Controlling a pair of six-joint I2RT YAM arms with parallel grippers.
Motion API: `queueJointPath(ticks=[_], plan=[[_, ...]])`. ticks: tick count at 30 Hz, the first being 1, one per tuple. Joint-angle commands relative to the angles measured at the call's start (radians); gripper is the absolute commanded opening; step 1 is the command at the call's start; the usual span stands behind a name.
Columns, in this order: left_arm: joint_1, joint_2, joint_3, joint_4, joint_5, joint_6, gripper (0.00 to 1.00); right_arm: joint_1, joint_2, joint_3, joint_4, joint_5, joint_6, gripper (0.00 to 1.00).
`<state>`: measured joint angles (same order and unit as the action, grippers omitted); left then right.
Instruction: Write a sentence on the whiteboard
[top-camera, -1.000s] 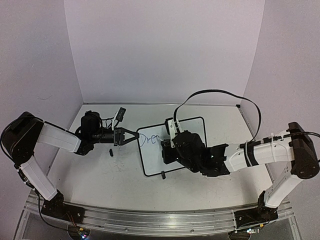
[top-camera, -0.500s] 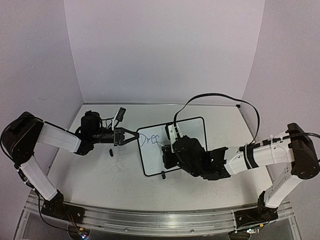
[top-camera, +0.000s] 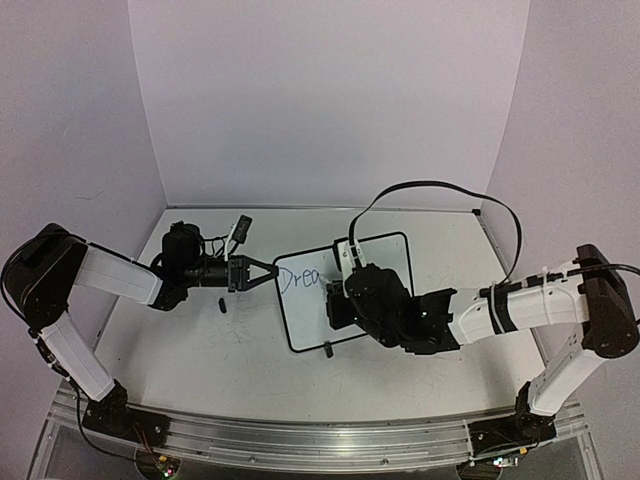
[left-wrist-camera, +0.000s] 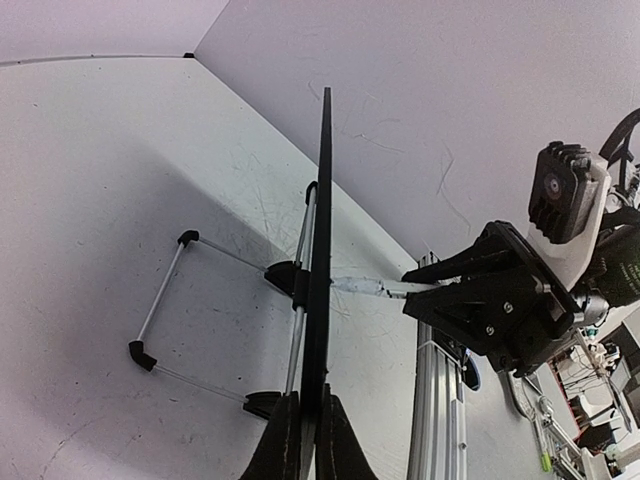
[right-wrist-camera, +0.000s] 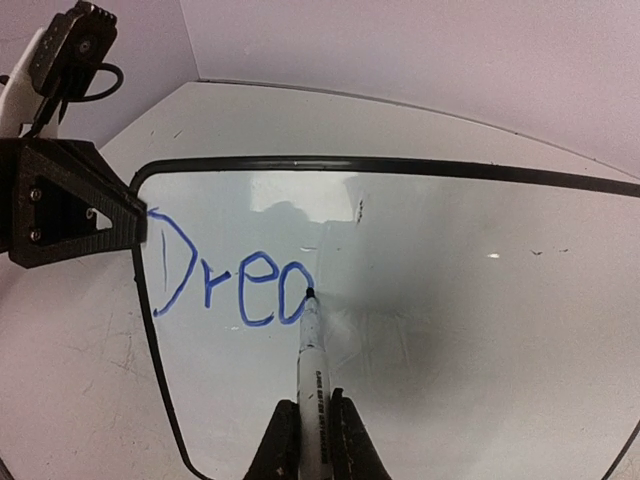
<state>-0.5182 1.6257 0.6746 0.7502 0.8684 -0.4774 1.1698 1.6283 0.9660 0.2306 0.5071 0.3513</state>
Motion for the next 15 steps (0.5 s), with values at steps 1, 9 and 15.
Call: queueJointPath(ticks=[1, 9, 15], plan=[[-0.007, -0.024, 0.028, 0.003, 0.053, -0.01, 0.0, -0.022, -0.001, 0.055, 0.004, 0.04, -0.035, 0.0], [-0.007, -0.023, 0.029, 0.002, 0.052, -0.009, 0.0, -0.022, -0.004, 0.024, 0.006, 0.012, -0.005, 0.0], [-0.007, -0.022, 0.031, 0.002, 0.054, -0.009, 0.0, -0.017, -0.014, -0.029, -0.005, -0.027, 0.045, 0.0]])
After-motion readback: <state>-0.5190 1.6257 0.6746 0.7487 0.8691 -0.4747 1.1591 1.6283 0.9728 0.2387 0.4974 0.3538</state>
